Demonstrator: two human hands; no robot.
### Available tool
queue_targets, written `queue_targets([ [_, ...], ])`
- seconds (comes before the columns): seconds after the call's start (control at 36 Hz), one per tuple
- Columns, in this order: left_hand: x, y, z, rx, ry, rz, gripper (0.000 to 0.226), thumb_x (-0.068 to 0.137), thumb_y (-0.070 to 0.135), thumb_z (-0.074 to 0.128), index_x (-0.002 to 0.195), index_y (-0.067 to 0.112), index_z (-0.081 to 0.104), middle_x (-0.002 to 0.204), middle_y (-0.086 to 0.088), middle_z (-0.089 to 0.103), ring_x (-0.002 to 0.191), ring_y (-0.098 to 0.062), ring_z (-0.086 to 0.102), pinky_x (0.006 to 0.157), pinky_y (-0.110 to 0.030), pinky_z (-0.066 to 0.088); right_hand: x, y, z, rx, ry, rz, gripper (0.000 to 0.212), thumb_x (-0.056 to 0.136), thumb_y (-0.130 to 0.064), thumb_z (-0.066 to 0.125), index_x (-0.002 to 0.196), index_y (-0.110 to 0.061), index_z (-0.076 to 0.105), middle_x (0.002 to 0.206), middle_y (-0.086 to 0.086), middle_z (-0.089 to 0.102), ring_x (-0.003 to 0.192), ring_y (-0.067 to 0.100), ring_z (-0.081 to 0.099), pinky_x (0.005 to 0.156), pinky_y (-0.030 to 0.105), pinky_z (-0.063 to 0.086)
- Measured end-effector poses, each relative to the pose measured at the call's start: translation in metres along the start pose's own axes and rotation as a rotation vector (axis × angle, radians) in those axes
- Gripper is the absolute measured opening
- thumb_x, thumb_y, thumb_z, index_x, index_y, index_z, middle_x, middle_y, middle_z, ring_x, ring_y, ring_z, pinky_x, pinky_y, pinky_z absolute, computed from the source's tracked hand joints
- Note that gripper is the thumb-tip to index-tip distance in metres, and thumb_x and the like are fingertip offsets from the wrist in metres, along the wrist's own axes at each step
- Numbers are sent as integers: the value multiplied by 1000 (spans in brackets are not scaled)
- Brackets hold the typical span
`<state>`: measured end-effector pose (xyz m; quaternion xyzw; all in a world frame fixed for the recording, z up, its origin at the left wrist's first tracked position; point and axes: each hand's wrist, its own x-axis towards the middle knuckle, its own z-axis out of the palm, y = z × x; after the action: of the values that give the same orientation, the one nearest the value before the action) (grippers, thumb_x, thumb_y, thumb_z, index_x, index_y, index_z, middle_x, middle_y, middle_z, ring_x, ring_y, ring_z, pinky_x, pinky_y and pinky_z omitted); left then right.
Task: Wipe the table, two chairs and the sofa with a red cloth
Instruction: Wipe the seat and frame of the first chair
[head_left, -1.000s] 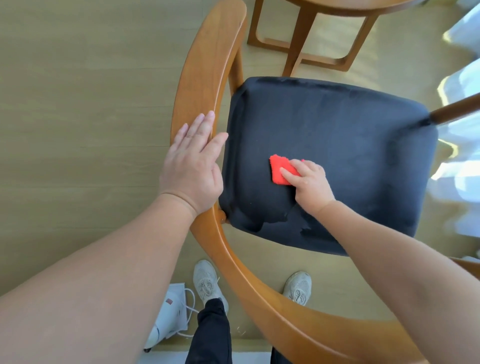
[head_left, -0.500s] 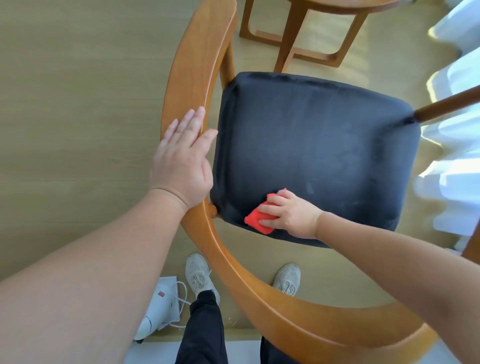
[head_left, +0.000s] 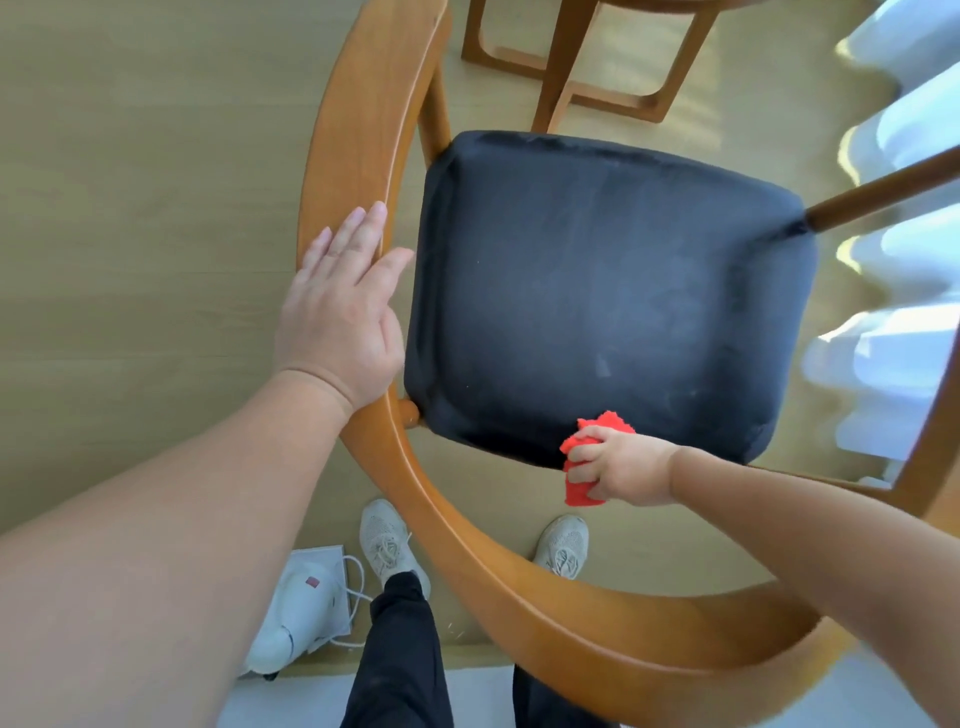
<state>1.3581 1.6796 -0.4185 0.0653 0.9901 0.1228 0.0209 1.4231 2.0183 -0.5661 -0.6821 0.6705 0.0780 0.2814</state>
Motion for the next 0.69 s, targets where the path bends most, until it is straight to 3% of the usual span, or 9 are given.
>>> queue_targets([
  [0.11, 0, -1, 1, 6, -7, -6, 51, 84, 11, 29, 127, 9, 56, 151, -14, 35, 141, -28, 29, 118, -38, 15, -18, 16, -7, 141, 181, 167, 31, 53, -10, 76, 76, -30, 72, 107, -6, 65, 104, 28, 56, 88, 46, 48],
  [0.22, 1, 0, 1, 3, 1, -5, 50, 82, 7, 34, 127, 9, 56, 151, -14, 35, 141, -28, 29, 118, -37, 14, -26, 49, -31, 200, 318, 475, 48, 49, 1, 78, 88, -26, 75, 110, 3, 66, 102, 36, 60, 88, 46, 48],
  [0.42, 1, 1, -1, 21, -20, -18, 49, 84, 6, 36, 129, 10, 55, 152, -13, 32, 142, -27, 26, 119, -35, 11, 2, 67, -22, 372, 526, 763, 57, 52, 20, 67, 96, -16, 72, 111, 13, 65, 92, 40, 59, 76, 50, 51],
  [0.58, 2, 1, 1, 2, -3, -24, 50, 82, 6, 35, 127, 9, 57, 151, -13, 34, 141, -28, 28, 119, -35, 12, -13, 33, 3, 460, 489, 814, 65, 48, 26, 67, 97, -16, 74, 110, 13, 67, 97, 45, 62, 82, 57, 51],
  [0.69, 1, 0, 1, -17, -16, -27, 50, 82, 8, 34, 127, 8, 57, 151, -14, 35, 141, -28, 30, 118, -36, 13, -29, 15, -6, 530, 307, 766, 61, 50, 20, 69, 96, -19, 75, 104, 12, 67, 90, 41, 63, 75, 44, 56],
])
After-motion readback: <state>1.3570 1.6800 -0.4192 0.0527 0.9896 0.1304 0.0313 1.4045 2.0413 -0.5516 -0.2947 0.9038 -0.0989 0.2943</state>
